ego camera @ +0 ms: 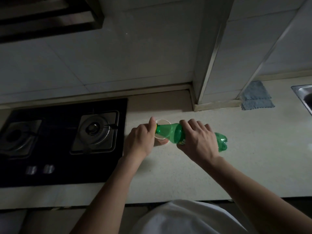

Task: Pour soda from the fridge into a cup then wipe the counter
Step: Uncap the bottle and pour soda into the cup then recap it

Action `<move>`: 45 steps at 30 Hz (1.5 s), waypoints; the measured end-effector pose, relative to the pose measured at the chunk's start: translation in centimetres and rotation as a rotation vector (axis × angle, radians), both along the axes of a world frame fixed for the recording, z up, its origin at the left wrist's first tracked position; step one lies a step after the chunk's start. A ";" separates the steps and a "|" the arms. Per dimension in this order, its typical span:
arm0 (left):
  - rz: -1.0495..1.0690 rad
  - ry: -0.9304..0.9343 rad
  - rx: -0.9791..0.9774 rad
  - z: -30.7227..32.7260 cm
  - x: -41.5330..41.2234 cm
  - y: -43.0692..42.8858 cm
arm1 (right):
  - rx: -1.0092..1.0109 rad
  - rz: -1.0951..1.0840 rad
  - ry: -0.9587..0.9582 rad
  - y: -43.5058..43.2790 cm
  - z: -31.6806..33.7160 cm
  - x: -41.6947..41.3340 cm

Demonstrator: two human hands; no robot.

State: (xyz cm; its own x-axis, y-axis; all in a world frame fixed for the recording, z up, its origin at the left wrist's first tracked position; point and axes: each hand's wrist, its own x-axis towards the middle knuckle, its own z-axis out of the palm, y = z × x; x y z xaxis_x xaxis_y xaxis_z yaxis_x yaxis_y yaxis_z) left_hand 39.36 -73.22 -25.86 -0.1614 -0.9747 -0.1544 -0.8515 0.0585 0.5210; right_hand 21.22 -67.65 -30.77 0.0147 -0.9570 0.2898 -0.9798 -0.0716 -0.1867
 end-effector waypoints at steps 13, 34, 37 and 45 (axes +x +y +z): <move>-0.190 0.013 -0.288 0.0 1.0 -0.3 | 0.481 0.208 -0.480 -0.9 1.8 -1.0; -0.163 0.073 -0.357 0.4 0.3 -1.7 | 0.358 0.188 -0.455 -1.7 2.9 -1.0; -0.169 0.079 -0.330 0.8 0.3 -1.4 | 0.433 0.227 -0.486 -1.7 3.1 -1.2; 0.049 0.027 -0.056 1.6 -0.5 -1.9 | -0.022 0.005 0.008 -1.5 2.5 -0.1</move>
State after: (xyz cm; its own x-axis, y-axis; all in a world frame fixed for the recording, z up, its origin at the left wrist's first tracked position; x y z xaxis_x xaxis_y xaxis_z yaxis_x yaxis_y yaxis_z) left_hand 38.82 -75.13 -24.25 -0.1167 -0.9885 -0.0959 -0.8395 0.0466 0.5413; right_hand 21.10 -69.16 -28.24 0.0220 -0.9502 0.3110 -0.9808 -0.0807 -0.1775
